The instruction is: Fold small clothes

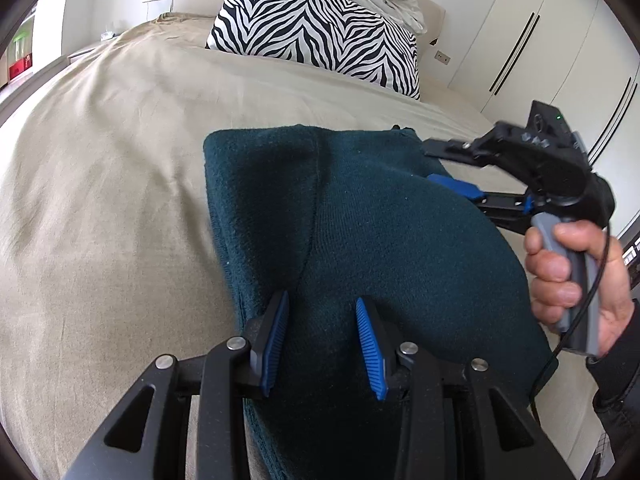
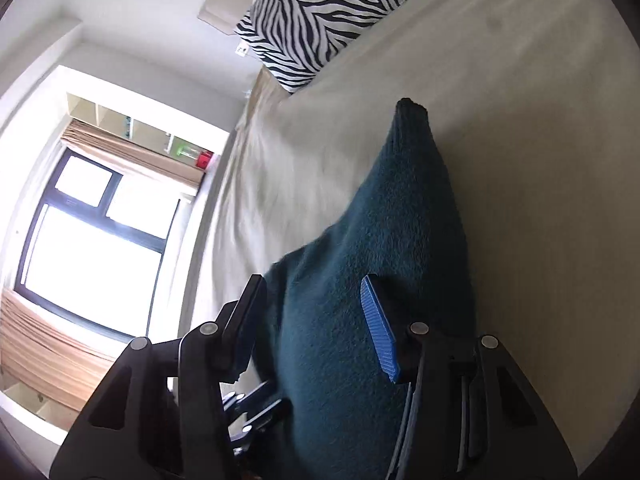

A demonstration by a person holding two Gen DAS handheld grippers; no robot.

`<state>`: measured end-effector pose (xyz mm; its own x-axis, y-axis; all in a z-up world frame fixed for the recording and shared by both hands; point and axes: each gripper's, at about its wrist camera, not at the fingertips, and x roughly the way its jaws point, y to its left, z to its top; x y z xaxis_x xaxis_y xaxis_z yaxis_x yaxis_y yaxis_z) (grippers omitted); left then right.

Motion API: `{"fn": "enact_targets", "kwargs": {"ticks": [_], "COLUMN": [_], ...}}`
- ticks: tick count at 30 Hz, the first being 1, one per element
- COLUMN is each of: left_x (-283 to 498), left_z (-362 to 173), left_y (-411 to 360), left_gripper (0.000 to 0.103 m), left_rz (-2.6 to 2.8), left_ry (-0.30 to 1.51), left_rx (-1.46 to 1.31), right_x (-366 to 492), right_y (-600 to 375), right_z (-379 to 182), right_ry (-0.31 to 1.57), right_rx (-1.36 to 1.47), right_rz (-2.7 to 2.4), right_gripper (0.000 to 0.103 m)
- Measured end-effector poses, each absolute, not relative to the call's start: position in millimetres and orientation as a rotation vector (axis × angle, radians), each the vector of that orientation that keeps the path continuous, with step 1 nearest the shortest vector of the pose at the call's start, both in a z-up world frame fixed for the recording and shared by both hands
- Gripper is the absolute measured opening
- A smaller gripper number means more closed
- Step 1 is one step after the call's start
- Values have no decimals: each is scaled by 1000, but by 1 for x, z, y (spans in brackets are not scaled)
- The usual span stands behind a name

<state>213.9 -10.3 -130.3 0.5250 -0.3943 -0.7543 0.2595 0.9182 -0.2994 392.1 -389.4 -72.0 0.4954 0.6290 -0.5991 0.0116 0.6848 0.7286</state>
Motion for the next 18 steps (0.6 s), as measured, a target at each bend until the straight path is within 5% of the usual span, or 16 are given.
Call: {"fn": "enact_targets", "kwargs": {"ticks": [2,5,14,18], "left_x": [215,215,213,211], "left_z": [-131,-131,-132,-130], "left_y": [-9,-9,-10,-12], "left_gripper": [38,38,38,38], "left_rz": [-398,-401,-393,-380], "left_ry": [946,940,935,932], "left_rx": [-167,-167,-163,-157], "right_x": [403,399,293,271], "right_y": [-395,-409,-382,-387], "right_z": [-96,-102,-60,-73], "right_ry": [973,962,931,826], "right_rx": [679,749,677,651], "right_rz": [355,352,502,557], "right_gripper": [32,33,56,55]}}
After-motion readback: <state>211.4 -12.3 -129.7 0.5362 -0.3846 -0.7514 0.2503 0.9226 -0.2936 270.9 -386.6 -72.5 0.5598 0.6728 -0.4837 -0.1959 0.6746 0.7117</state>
